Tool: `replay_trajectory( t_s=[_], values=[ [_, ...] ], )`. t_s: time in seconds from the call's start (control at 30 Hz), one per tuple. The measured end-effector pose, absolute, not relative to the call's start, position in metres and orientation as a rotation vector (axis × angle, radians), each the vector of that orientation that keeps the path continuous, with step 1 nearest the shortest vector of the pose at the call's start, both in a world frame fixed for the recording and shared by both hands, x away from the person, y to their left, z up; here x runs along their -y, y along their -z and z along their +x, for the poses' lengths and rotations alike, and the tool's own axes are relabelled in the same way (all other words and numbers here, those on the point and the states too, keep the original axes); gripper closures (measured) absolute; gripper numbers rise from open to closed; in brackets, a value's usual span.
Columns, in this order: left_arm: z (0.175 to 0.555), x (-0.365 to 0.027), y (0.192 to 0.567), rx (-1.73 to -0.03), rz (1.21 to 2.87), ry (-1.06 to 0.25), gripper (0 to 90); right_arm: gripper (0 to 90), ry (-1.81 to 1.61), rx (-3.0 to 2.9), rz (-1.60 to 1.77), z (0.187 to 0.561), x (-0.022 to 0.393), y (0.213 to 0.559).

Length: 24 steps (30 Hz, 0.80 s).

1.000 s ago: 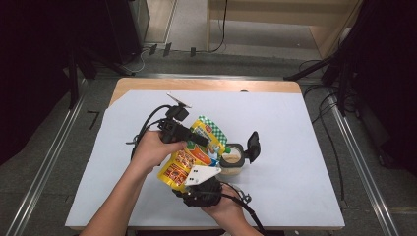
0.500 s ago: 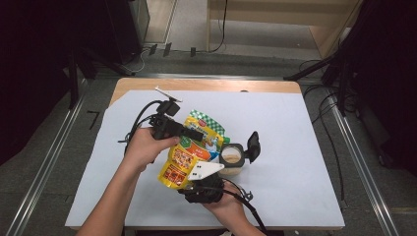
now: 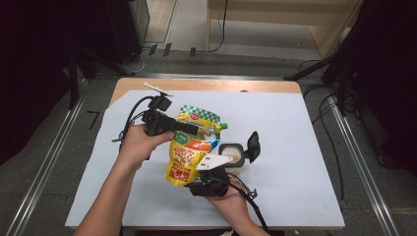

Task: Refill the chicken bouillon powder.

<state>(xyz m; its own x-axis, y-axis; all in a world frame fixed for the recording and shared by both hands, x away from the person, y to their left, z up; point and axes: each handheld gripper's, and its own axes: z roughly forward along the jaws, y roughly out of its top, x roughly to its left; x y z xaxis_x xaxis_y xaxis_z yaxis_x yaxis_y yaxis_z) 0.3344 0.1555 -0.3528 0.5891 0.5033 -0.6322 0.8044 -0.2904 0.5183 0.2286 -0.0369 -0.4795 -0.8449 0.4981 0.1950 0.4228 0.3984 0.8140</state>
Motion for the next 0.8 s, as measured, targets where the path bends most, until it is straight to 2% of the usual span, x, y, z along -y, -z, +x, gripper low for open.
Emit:
replay_trajectory(
  t_s=[0.63,0.8],
  values=[
    [0.335,-0.184,0.338,-1.038,1.857,0.415,90.0,46.3,-1.446,-2.562,0.927,0.234,0.042,0.482],
    [0.338,-0.196,0.336,-1.078,1.82,0.353,90.0,46.2,-1.456,-2.568,0.929,0.233,0.043,0.482]
  ],
)
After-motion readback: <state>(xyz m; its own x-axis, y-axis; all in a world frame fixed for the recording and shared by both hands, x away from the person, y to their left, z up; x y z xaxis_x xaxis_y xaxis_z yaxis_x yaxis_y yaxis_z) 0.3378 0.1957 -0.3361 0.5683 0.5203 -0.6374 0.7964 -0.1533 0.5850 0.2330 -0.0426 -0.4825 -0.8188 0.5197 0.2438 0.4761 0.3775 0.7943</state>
